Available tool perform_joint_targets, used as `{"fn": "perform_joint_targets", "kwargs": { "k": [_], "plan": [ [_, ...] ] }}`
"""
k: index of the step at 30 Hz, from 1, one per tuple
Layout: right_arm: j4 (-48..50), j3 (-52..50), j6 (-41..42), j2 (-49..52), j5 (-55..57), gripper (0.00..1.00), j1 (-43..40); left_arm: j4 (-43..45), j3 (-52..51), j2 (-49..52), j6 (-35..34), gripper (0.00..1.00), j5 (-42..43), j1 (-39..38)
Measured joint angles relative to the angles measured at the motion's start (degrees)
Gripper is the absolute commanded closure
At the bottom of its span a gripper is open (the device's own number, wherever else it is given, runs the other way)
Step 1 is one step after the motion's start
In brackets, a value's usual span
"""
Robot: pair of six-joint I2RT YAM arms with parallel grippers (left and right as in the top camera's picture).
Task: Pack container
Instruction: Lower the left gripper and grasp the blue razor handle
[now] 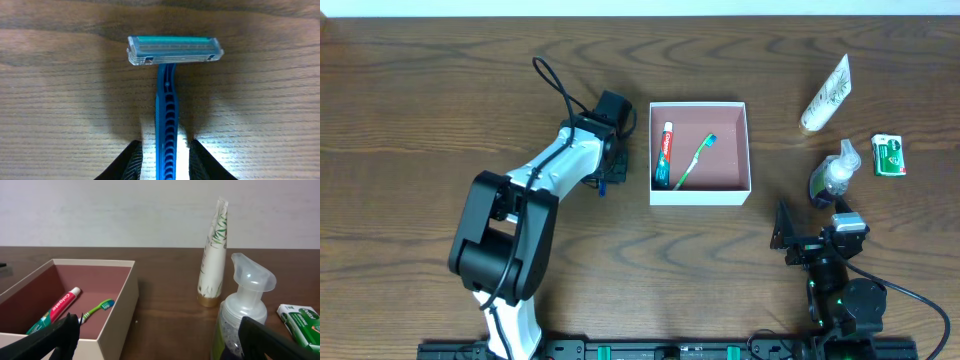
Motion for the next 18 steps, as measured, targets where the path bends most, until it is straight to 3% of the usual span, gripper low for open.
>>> {"fn": "perform_joint_targets", "kwargs": {
  "k": [10,15,18],
  "plan": [
    [0.0,0.0,0.0,0.0,0.0,0.01,0.0,0.9,0.0,0.4,0.0,0.69,1.7,0.0],
    [0.0,0.0,0.0,0.0,0.0,0.01,0.0,0.9,0.0,0.4,0.0,0.92,2.0,0.0],
    [0.0,0.0,0.0,0.0,0.0,0.01,0.0,0.9,0.0,0.4,0.3,0.94,2.1,0.0]
  ]
}}
